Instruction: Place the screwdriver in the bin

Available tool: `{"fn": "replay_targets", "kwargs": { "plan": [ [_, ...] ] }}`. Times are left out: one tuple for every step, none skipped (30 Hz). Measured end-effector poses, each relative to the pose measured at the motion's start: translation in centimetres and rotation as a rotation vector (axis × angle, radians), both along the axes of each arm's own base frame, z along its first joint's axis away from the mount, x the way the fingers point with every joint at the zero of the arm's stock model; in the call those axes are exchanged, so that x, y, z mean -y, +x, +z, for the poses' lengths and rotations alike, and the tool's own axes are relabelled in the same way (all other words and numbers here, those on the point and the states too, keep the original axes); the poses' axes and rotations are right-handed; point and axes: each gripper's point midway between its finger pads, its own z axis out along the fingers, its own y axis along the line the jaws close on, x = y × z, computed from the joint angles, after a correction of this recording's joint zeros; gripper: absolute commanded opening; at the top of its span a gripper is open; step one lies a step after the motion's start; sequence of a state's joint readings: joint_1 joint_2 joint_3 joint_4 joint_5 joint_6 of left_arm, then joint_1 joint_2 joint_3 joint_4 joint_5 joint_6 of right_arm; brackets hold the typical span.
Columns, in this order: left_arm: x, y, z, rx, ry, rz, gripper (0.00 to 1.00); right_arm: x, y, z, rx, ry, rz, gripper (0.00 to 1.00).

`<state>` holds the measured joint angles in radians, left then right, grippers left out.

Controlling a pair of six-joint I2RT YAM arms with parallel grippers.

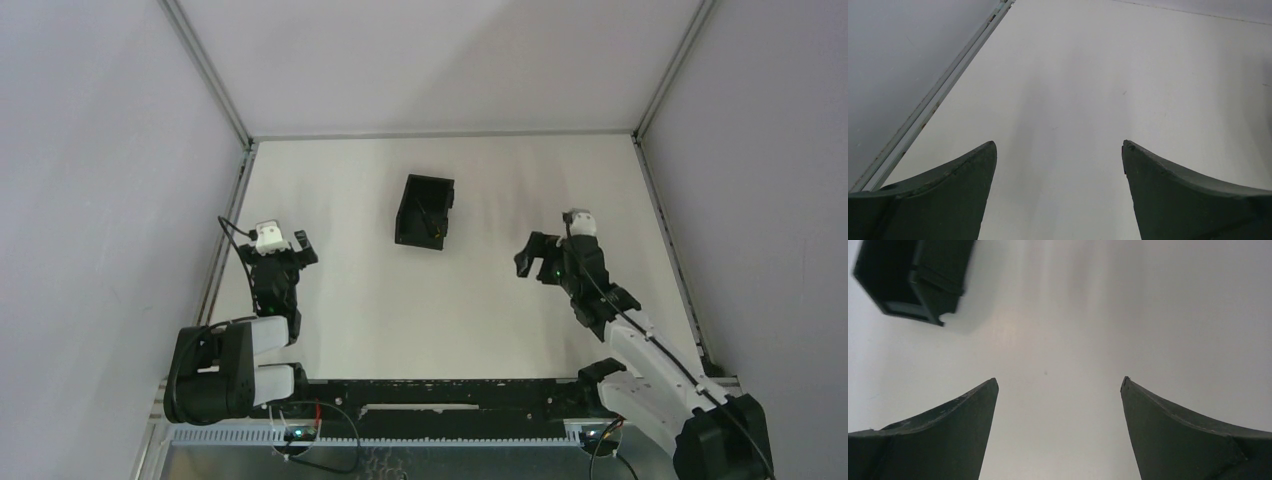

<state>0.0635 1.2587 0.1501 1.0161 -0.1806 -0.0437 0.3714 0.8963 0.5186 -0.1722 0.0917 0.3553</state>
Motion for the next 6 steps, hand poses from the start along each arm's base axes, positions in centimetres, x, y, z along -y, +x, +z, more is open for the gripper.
{"fn": "replay_targets", "kwargs": {
  "plan": [
    [0.0, 0.0, 0.0, 0.000, 0.000, 0.000, 1.00, 0.6, -0.3, -0.8, -0.007, 0.006, -0.018, 1.00],
    [0.0, 0.0, 0.0, 0.000, 0.000, 0.000, 1.00, 1.0, -0.5, -1.4, -0.015, 0.010, -0.032, 1.00],
    [0.0, 0.0, 0.0, 0.000, 0.000, 0.000, 1.00, 1.3, -0.8, -2.1, -0.020, 0.016, -0.043, 1.00],
    [0.0, 0.0, 0.0, 0.000, 0.000, 0.000, 1.00, 1.5, -1.1, -2.7, -0.028, 0.020, -0.048, 1.00],
    [0.0, 0.0, 0.0, 0.000, 0.000, 0.000, 1.00, 1.6, -1.3, -3.3, -0.031, 0.028, -0.052, 1.00],
    [0.0, 0.0, 0.0, 0.000, 0.000, 0.000, 1.00, 1.6, -1.5, -3.5, -0.032, 0.034, -0.053, 1.00]
  ]
}}
